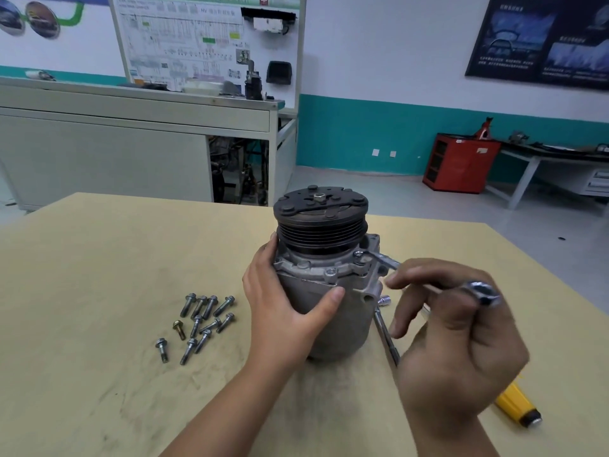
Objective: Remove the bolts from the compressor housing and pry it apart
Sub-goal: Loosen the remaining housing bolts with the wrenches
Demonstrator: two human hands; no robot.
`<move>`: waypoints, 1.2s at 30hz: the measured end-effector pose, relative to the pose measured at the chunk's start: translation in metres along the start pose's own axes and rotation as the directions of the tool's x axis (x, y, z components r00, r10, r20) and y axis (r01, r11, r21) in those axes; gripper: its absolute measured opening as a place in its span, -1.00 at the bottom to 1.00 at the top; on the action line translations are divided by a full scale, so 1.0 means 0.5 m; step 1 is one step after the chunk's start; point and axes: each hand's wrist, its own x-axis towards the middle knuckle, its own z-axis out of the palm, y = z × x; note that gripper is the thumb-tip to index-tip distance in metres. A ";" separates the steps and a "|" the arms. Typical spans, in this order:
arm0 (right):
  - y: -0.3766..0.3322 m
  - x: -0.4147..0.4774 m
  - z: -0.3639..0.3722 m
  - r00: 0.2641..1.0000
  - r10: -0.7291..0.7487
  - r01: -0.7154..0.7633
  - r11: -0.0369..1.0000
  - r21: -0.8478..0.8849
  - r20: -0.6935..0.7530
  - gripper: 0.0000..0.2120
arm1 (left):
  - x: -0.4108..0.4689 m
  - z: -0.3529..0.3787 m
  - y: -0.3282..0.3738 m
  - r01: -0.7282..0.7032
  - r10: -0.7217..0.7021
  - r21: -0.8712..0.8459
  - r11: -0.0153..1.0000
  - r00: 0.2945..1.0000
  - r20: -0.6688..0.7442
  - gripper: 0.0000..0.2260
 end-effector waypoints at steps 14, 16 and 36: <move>0.135 0.135 -0.021 0.705 0.709 -0.616 0.626 0.478 -0.020 -0.50 | -0.001 -0.005 0.009 0.021 -0.022 0.001 1.000 0.999 0.037 -0.28; 0.158 0.149 -0.016 0.610 0.787 -0.715 0.500 0.488 0.088 -0.50 | -0.002 -0.005 0.008 0.025 -0.025 0.006 1.000 0.999 0.038 -0.27; 0.065 0.163 -0.002 0.807 0.589 -0.546 0.711 0.442 0.049 -0.62 | -0.002 -0.003 0.004 -0.001 0.001 0.016 1.000 1.000 0.021 -0.29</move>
